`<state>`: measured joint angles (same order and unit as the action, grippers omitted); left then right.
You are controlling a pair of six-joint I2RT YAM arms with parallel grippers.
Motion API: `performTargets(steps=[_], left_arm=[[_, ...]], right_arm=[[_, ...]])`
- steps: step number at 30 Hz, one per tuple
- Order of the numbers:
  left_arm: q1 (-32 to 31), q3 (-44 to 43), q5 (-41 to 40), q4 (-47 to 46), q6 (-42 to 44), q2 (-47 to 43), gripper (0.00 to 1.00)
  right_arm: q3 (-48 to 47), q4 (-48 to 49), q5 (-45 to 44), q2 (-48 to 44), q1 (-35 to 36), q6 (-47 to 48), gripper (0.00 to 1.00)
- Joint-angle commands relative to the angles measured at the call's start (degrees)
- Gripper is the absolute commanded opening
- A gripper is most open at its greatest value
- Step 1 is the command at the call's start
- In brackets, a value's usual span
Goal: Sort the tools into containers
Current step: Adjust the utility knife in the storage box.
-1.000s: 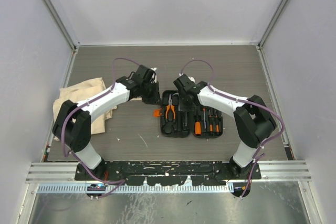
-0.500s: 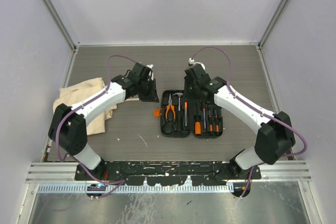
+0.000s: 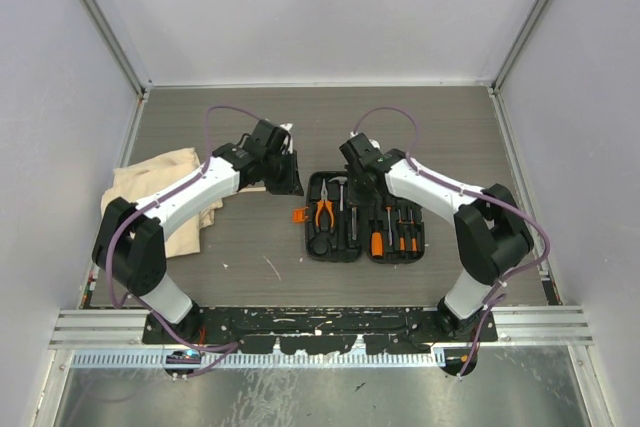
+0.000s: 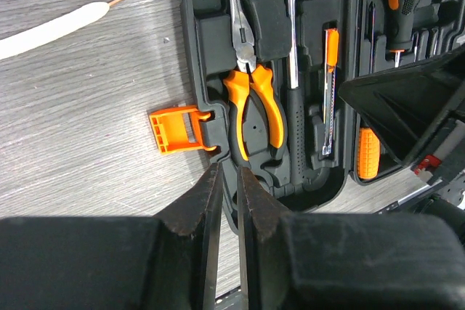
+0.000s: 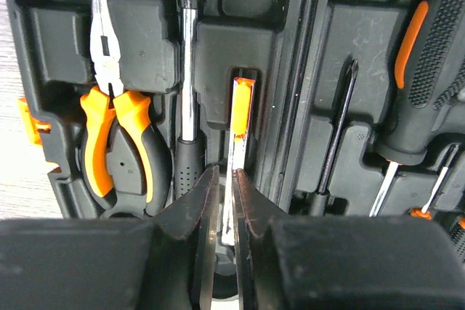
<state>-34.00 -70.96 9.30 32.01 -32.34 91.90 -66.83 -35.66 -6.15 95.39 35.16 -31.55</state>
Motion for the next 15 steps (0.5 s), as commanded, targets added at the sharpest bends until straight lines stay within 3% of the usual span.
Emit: performTargets(steps=[1, 15], left_arm=[[0.45, -0.08, 1.15, -1.39, -0.10, -1.09, 0.15], [0.33, 0.10, 1.83, -1.85, -0.46, -0.32, 0.13]], right_arm=[[-0.84, 0.35, -0.53, 1.28, 0.76, -0.09, 0.19], [-0.92, -0.18, -2.12, 4.53, 1.75, -0.55, 0.17]])
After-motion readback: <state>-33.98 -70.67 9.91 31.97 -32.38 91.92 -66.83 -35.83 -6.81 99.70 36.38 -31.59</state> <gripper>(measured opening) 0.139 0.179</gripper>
